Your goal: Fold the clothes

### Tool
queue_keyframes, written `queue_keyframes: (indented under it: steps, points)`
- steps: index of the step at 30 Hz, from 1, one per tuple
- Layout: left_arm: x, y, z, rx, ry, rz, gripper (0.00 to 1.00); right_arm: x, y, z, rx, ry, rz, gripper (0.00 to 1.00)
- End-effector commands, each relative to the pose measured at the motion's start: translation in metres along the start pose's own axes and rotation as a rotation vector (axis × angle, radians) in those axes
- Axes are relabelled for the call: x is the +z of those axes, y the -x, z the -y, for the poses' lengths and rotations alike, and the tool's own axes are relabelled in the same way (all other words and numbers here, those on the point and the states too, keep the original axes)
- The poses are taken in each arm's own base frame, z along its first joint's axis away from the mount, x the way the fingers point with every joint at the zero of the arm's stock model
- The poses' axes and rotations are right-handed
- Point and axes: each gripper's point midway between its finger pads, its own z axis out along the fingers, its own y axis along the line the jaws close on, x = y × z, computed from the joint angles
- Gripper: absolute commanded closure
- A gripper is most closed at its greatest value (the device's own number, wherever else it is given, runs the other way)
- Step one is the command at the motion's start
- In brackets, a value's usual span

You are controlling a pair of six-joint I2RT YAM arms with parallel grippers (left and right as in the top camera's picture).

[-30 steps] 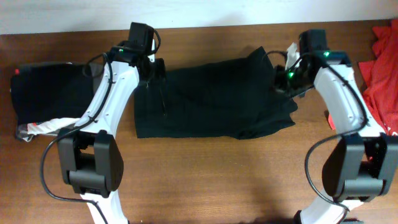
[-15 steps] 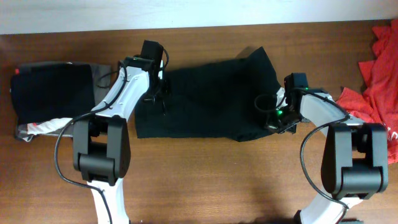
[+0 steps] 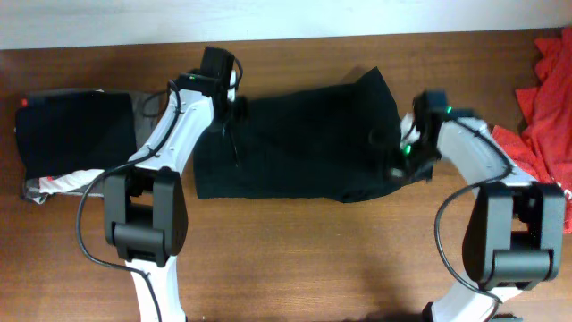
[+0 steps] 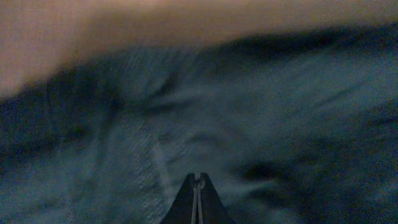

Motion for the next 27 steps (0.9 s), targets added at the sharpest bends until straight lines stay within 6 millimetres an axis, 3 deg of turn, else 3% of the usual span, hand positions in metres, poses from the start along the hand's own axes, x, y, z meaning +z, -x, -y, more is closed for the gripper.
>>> queue_keyframes:
  steps: [1, 4, 8, 14, 17, 22, 27]
  points:
    - [-0.027, 0.026, 0.039, 0.033, -0.18, 0.09, 1.0, -0.042, 0.036, -0.021, -0.07, 0.034, 0.161, 0.96]
    - [-0.018, 0.03, 0.056, 0.021, -0.223, 0.108, 1.0, -0.042, 0.051, -0.022, -0.086, 0.031, 0.217, 0.96]
    - [0.009, 0.024, 0.077, 0.039, -0.245, 0.098, 1.0, -0.027, 0.063, -0.02, -0.09, 0.032, 0.228, 0.96]
    - [0.058, 0.002, 0.109, 0.1, -0.265, 0.065, 1.0, 0.009, 0.074, -0.008, -0.1, 0.015, 0.201, 0.96]
    - [0.085, -0.003, 0.116, 0.119, -0.269, 0.074, 1.0, 0.031, 0.074, 0.008, -0.084, -0.042, 0.166, 0.96]
    - [0.116, -0.003, 0.118, 0.128, -0.282, 0.104, 1.0, 0.062, 0.054, 0.04, -0.043, -0.162, 0.048, 0.96]
    - [0.121, 0.004, 0.114, 0.126, -0.262, 0.139, 1.0, 0.066, 0.001, 0.057, 0.018, -0.232, -0.166, 0.96]
